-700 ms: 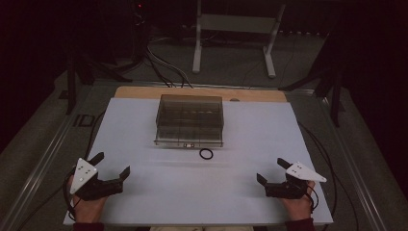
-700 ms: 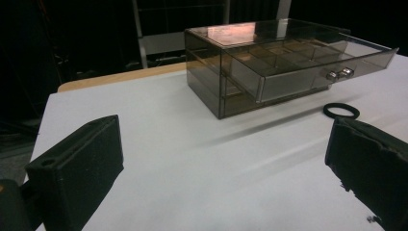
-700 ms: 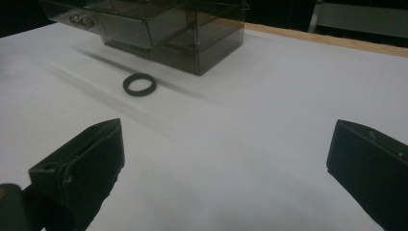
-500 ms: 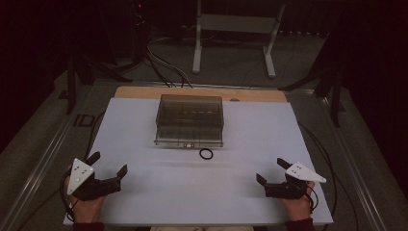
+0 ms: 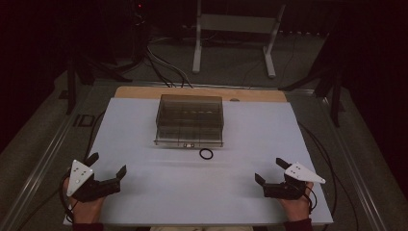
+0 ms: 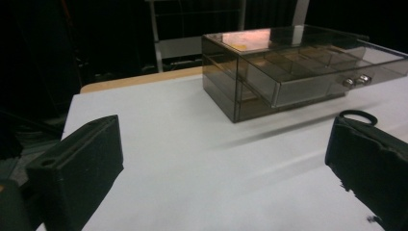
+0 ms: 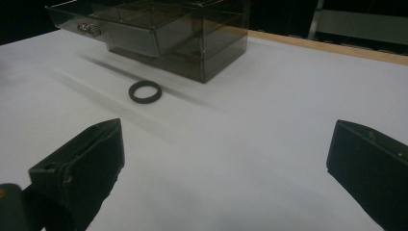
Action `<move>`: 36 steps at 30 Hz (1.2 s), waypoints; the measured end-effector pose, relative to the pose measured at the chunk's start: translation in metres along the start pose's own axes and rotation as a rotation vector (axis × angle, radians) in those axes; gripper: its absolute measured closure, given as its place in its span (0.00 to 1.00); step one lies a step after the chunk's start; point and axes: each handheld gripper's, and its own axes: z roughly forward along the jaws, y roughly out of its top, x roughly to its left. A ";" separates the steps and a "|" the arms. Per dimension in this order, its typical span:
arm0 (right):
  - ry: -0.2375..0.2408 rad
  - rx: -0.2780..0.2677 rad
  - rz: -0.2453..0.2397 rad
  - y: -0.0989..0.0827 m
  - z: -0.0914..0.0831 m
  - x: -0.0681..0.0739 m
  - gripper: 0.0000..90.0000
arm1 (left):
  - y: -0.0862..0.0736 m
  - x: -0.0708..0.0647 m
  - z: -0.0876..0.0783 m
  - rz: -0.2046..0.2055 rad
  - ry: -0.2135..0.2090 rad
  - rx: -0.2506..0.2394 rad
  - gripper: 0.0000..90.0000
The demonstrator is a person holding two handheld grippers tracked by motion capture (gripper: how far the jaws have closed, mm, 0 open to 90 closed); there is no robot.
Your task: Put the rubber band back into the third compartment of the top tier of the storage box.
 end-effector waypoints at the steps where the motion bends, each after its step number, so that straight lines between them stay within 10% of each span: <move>1: 0.000 0.002 0.006 0.001 0.000 0.001 0.00 | 0.000 0.000 0.000 -0.005 0.000 -0.002 0.00; 36: 0.072 0.092 -0.017 0.045 0.077 0.036 0.02 | -0.006 -0.004 0.008 0.005 0.026 0.023 0.00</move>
